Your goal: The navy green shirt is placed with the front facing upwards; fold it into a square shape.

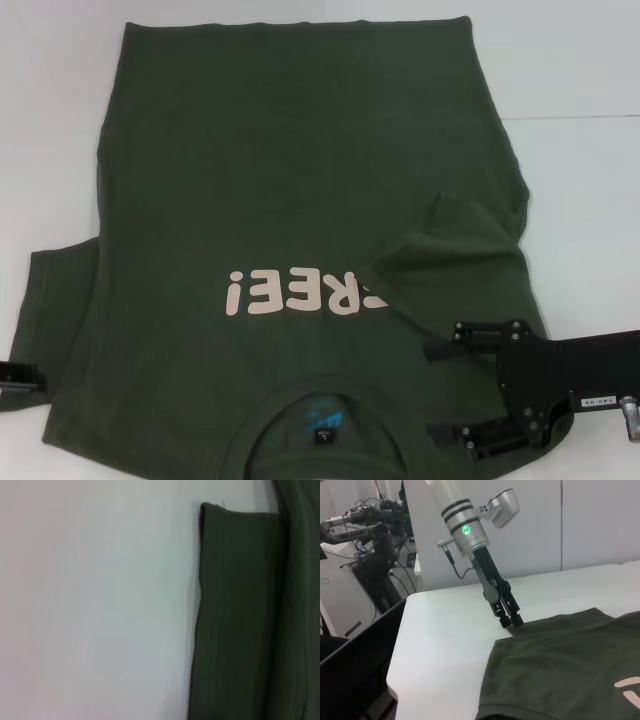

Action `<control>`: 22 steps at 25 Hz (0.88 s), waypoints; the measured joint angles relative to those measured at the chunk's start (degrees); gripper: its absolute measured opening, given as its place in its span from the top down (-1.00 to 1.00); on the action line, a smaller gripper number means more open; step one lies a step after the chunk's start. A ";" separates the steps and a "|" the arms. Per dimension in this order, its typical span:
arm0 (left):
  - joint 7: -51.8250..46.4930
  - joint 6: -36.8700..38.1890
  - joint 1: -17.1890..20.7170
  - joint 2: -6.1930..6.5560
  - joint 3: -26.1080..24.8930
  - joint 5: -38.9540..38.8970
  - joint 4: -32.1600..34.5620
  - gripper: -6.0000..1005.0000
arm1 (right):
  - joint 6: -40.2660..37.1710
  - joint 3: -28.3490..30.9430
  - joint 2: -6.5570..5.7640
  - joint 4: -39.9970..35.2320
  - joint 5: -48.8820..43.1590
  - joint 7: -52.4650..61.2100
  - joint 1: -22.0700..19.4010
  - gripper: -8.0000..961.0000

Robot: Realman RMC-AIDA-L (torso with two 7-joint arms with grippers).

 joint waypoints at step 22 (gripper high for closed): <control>0.00 -2.05 -3.10 1.00 0.21 -0.36 -4.57 -0.55 | 1.47 -0.01 0.00 0.06 -0.09 0.00 0.30 -0.87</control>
